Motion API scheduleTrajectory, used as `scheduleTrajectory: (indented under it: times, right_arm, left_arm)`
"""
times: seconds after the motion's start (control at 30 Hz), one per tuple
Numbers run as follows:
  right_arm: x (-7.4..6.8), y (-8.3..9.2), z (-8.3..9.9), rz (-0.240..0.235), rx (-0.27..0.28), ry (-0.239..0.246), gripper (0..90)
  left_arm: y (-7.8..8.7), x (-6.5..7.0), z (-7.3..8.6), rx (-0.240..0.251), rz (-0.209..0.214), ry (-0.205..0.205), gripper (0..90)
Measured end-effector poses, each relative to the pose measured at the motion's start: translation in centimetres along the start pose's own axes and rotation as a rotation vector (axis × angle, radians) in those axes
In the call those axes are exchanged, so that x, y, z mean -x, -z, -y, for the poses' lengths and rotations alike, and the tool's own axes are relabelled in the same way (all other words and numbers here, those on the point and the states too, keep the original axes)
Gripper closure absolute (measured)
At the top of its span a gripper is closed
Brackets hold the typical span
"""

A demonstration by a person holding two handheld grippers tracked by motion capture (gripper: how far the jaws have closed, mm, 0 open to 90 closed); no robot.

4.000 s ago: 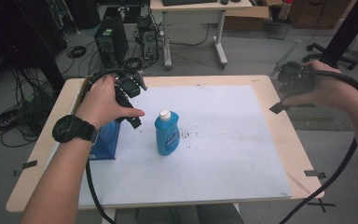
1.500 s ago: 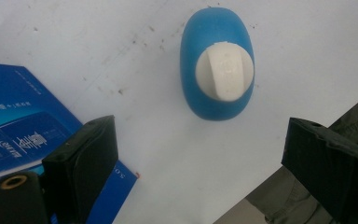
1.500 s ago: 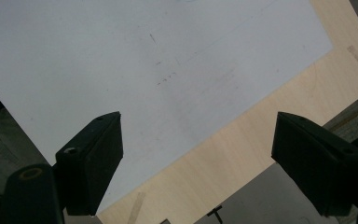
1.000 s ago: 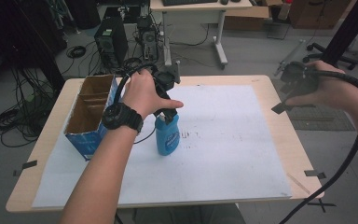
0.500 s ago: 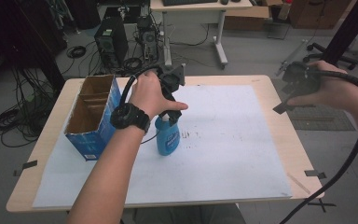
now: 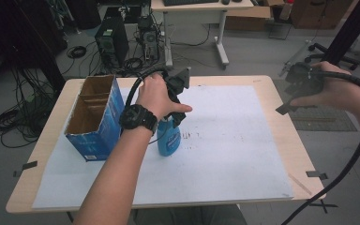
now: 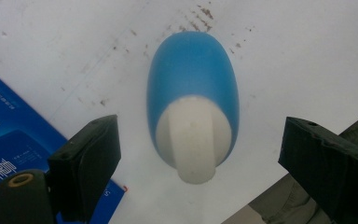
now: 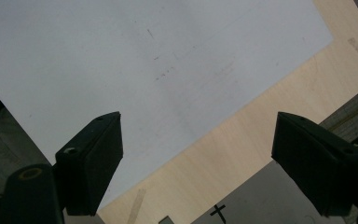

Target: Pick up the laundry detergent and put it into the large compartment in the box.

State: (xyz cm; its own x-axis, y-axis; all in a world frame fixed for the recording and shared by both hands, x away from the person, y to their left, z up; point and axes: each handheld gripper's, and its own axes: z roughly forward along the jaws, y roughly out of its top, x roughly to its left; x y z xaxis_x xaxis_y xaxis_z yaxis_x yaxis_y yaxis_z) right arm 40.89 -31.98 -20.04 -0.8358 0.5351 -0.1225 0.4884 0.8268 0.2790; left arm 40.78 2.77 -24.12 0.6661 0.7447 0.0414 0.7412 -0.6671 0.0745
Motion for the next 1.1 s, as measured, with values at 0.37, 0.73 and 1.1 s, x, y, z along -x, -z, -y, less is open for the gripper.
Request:
scheduleTrajectory:
  times: [0.37, 0.73, 1.1]
  right_arm:
    - [0.0, -0.1, 0.0, -0.003, 0.001, -0.002, 16.3]
    - [0.0, -0.2, 0.2, -0.003, 0.000, -0.001, 16.3]
    - [0.1, -0.3, 0.5, -0.004, -0.001, -0.004, 16.3]
  left_arm:
    - [-1.1, -0.1, -0.2, -0.020, 0.001, 0.002, 14.2]
    - [-1.7, 0.2, -0.6, -0.034, -0.012, 0.011, 14.2]
    - [-2.8, 0.1, -0.8, -0.056, -0.016, 0.022, 14.6]
